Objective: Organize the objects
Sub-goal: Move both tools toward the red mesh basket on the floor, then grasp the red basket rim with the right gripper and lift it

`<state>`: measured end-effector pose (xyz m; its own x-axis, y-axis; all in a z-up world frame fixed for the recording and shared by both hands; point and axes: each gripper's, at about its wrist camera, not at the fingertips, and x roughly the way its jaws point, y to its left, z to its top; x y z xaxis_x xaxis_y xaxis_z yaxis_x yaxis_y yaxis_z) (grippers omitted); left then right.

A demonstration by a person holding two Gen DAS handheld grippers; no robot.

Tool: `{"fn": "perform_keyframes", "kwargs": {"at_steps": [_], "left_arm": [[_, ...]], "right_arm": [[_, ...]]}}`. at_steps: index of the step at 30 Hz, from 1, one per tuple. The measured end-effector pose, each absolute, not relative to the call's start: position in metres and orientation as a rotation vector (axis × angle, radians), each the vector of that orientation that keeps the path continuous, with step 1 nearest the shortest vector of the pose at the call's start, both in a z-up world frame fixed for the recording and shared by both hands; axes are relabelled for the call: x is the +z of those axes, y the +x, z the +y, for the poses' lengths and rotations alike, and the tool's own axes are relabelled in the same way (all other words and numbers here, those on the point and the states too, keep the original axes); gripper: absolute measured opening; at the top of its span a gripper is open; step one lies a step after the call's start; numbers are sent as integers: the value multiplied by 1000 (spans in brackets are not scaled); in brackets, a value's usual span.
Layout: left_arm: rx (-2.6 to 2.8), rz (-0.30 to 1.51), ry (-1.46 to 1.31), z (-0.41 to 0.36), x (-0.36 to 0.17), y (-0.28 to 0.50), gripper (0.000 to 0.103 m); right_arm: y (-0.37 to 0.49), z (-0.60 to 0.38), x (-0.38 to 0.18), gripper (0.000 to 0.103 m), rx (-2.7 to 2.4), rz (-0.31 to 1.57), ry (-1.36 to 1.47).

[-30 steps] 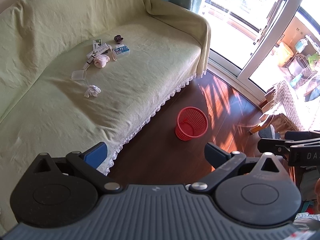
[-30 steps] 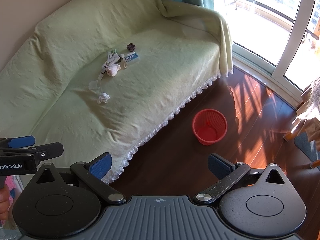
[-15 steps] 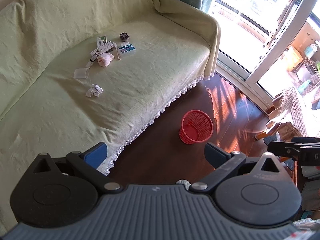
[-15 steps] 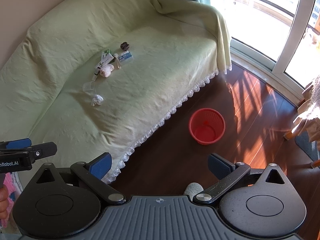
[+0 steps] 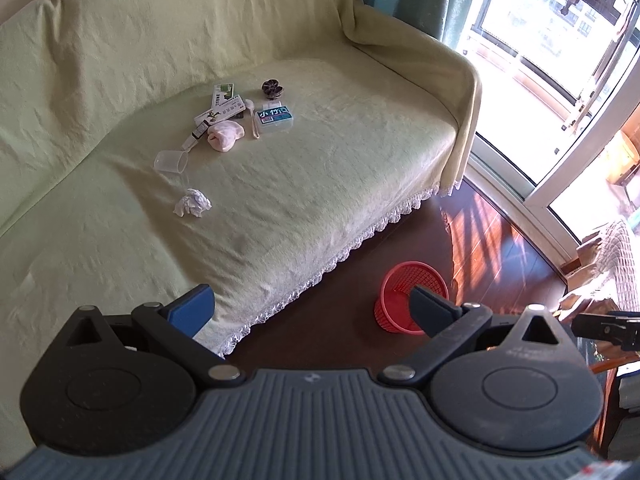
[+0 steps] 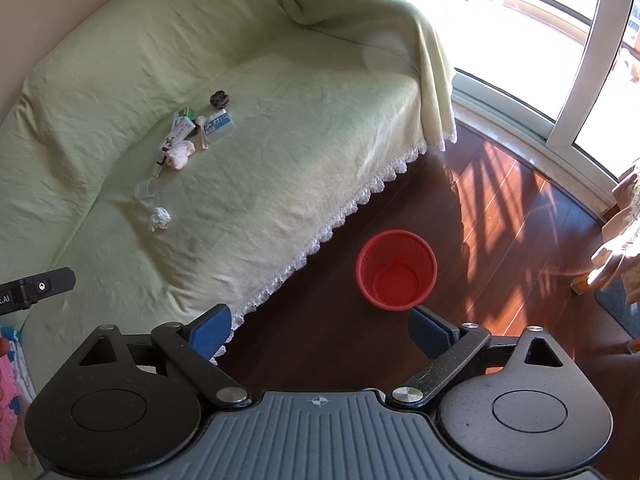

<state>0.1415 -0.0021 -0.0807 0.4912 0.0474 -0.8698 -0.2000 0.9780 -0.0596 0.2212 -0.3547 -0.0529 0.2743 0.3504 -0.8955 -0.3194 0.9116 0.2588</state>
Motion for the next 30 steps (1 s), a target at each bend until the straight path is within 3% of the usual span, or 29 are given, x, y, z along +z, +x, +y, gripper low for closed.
{"fn": "perform_keyframes", "kwargs": {"at_steps": [14,19,30], "left_arm": [[191,1062,-153,-15,-221,194,102],[161,1079,-129,-22,-289,217,101],[78,1109,-53,-40,-422,262,98]], "right_arm": [[264,-401,-186,76,373,1181,106],[281,-409,-251,71,310,1158,100],[310,-428,-410,50,198,1226,151]]}}
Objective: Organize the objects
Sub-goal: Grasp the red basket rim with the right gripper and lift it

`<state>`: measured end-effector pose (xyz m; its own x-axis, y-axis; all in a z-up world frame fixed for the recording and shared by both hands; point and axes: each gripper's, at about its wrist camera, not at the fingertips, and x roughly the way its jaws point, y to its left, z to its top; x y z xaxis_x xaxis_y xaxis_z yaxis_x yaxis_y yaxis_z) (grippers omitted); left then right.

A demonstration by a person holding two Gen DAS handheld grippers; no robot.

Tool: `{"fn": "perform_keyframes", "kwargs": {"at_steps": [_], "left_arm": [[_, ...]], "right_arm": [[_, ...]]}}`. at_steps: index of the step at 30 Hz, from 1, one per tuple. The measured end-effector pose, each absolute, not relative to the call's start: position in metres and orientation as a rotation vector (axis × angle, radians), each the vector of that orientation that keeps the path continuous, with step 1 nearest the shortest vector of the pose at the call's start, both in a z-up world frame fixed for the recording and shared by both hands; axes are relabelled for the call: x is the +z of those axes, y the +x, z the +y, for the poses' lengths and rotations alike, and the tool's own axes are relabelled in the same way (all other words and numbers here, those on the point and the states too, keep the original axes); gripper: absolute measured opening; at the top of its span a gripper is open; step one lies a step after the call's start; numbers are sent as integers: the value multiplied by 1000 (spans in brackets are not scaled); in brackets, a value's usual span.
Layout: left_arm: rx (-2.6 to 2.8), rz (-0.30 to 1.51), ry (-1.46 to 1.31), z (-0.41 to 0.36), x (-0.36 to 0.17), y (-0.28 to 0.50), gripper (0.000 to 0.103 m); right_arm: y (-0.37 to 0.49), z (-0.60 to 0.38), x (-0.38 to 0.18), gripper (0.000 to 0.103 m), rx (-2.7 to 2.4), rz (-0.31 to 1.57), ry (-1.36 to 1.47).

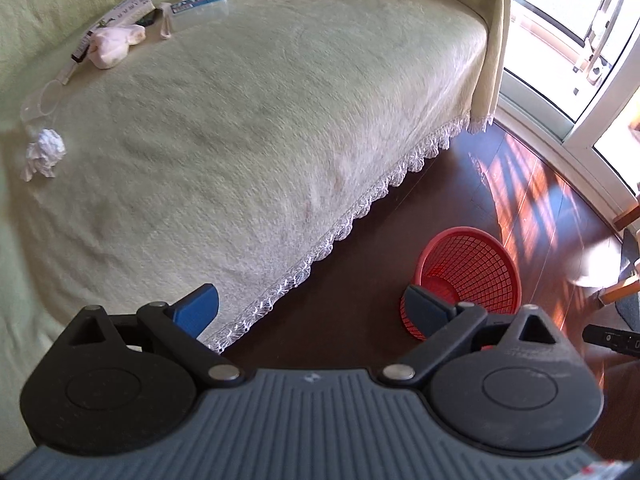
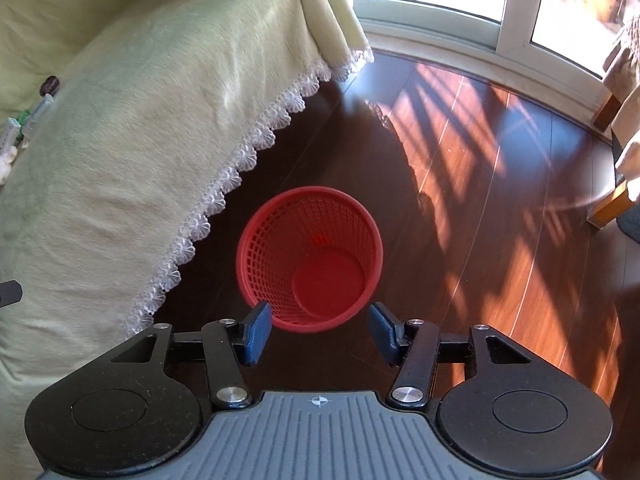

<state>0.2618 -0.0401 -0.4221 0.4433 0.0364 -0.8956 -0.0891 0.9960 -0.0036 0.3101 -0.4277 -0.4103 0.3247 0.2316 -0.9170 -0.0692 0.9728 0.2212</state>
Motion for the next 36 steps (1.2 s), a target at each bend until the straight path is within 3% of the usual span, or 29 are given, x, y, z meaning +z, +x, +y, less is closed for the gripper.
{"fn": "perform_keyframes", "kwargs": {"at_steps": [10,17,25,28,36], "left_arm": [[-3,1122,6,-63,-516,298,98],[-27,1134,31,-67,-555,315,98],[-40,1132,56,-70,-574,324,98],[-42,1135,62,-71,-574,325,98],[-30,1155,46,-65,-555,318,98]], "right_arm": [[336,-448,-534,45,113,1270,192],[354,-461,-590,30,62,1297,270],[363,-467,-618,22,48,1288,314],[371,-468,-626,10,27,1292,345],[380,-452,-600,6,-9,1311,326]]}}
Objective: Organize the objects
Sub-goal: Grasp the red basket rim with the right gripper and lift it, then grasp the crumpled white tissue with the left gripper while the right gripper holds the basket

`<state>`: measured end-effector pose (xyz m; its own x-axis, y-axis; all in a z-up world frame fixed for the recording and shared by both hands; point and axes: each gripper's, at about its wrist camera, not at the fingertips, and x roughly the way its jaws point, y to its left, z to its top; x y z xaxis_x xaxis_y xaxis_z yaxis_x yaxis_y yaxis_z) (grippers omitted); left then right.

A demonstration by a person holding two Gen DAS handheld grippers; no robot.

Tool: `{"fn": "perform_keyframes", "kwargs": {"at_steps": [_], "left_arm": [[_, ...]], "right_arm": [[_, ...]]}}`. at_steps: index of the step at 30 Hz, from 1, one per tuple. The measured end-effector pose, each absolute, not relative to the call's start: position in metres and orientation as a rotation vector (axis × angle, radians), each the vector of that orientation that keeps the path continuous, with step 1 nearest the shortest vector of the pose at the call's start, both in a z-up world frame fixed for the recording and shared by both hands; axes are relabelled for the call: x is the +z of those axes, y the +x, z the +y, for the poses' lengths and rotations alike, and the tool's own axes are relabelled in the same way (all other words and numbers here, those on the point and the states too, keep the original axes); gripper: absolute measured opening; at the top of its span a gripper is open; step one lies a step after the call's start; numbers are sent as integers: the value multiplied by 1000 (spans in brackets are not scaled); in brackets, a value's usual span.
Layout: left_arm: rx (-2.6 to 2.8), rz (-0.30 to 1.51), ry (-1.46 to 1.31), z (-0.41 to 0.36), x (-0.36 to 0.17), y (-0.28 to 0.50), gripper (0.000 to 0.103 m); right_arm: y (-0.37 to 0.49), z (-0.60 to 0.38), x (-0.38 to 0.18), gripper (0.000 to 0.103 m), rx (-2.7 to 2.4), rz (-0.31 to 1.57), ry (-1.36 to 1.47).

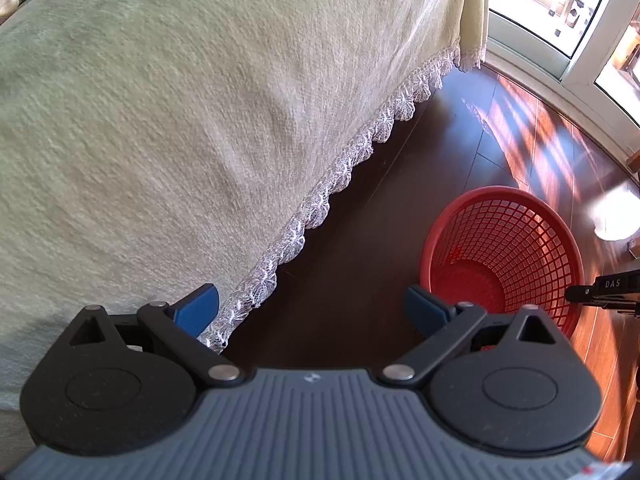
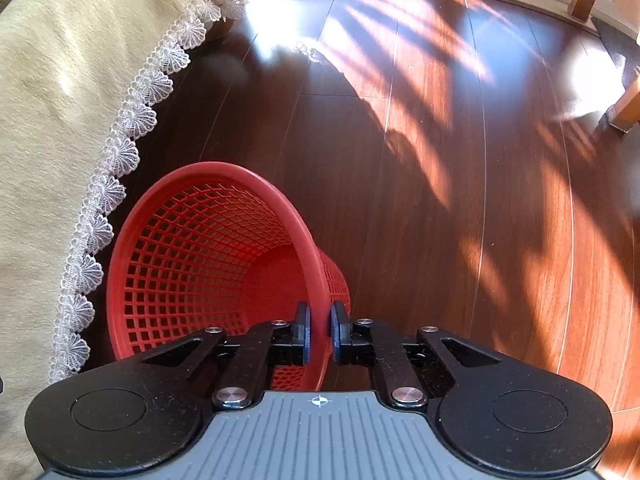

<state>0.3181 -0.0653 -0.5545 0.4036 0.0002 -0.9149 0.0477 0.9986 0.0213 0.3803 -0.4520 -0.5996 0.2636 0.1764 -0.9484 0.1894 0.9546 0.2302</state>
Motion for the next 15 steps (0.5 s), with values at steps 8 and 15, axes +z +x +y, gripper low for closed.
{"fn": "perform_keyframes", "kwargs": {"at_steps": [8,15], "left_arm": [[5,1171,7,-48,-517,303,98],[48,1164,-26,-31,-467,290,97]], "right_arm": [[384,-438,-557,5,-64,1372,357],[378,-437,-491,4,-73,1356,358]]}}
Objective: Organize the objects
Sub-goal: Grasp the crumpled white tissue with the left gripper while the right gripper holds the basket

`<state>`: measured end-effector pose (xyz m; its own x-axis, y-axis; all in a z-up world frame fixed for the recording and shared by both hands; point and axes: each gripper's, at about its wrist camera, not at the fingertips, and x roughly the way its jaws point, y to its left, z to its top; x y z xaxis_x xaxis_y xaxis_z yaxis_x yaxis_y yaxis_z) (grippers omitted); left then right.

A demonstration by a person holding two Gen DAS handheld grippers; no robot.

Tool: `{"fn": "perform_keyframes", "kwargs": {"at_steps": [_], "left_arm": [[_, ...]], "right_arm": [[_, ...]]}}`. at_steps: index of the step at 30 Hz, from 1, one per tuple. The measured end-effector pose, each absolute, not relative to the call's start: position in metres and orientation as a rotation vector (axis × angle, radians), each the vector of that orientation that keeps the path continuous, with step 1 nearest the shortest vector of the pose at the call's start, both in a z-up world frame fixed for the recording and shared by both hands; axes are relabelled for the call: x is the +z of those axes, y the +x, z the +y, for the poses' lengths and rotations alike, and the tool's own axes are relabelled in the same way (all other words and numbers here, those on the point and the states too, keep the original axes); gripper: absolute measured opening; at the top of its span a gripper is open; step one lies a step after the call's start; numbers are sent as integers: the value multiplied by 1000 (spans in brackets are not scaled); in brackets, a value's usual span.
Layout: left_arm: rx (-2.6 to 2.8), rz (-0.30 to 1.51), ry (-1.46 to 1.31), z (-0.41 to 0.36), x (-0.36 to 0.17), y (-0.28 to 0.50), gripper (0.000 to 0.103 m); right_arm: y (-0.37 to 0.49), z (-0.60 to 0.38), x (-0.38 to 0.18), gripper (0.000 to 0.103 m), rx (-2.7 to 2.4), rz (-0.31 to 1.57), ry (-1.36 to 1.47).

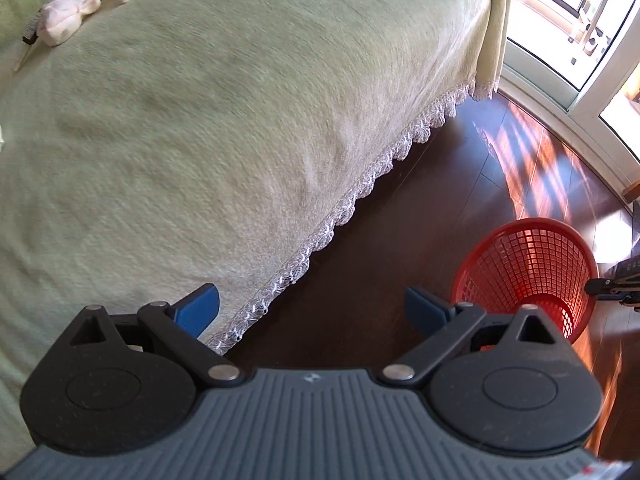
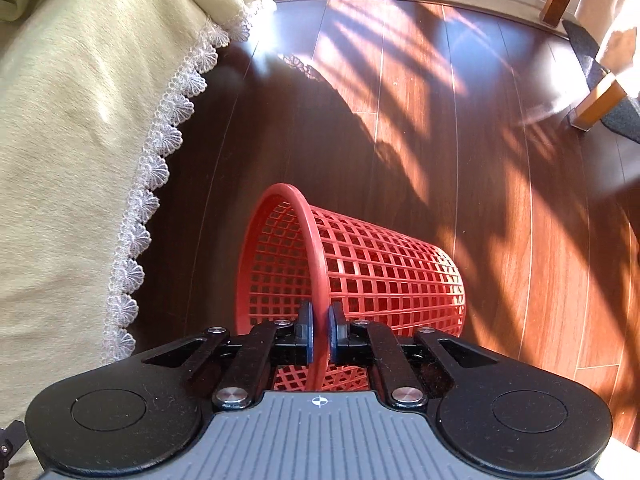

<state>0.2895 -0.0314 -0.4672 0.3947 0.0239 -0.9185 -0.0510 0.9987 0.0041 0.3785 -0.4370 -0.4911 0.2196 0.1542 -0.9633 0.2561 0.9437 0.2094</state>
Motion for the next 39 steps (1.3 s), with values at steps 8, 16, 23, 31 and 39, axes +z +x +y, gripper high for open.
{"fn": "perform_keyframes", "kwargs": {"at_steps": [8,16,23,31,39], "left_arm": [[136,1158,-62,-3,-391,272,97],[256,1104,-96,63,-327,268,97],[264,1094,-29,139,-319,291,95],[154,1125,37,213,-336,329,92],[28,1185,78,254,-366,353,92]], "right_arm": [[376,-419,-363,4,29,1309,444],[393,-359,-267,4,164,1272,559],[409,-279,-248,4,200,1266,544],[402,-208,-261,4,89,1257,412],[397,-179,-250,4,31,1250,337]]}}
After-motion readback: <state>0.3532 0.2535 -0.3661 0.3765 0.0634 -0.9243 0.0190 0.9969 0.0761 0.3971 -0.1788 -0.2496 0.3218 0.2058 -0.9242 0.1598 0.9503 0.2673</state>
